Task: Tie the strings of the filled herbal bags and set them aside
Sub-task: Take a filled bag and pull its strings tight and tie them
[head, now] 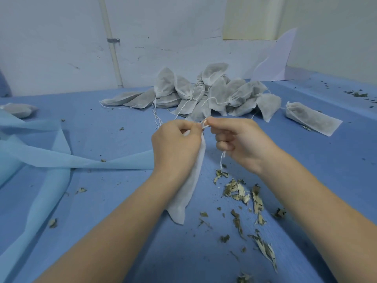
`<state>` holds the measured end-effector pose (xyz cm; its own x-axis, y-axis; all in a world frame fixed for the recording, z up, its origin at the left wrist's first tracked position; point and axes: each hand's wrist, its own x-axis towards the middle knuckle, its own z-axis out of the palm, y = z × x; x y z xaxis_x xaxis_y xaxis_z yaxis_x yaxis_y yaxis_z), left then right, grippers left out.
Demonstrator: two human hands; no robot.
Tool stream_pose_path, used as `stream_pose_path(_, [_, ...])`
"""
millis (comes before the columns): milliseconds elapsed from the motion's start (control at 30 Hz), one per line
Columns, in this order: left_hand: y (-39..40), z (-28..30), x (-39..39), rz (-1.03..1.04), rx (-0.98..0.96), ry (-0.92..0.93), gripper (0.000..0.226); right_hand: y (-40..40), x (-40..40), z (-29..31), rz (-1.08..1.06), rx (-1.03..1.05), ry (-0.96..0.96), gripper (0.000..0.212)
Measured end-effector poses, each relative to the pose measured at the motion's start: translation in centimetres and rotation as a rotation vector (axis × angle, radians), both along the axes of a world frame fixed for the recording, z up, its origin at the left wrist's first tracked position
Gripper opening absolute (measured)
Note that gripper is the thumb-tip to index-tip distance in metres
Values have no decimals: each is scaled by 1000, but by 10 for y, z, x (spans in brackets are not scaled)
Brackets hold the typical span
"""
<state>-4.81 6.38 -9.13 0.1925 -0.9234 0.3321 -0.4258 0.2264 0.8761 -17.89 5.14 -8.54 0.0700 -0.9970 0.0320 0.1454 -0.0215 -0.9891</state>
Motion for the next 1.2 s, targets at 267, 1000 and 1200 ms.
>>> stream_pose_path(267, [9,-4,-3,-3,-254,-15,22,5,11,3,191,236,-274,24])
stream_pose_path(1000, [6,-10,-2,134,-506,-291,19,6,5,5,-67,-114,96,9])
stream_pose_path(1200, [-1,-8,-1,68,-297,-159,13,8,5,2,-115,-202,154,22])
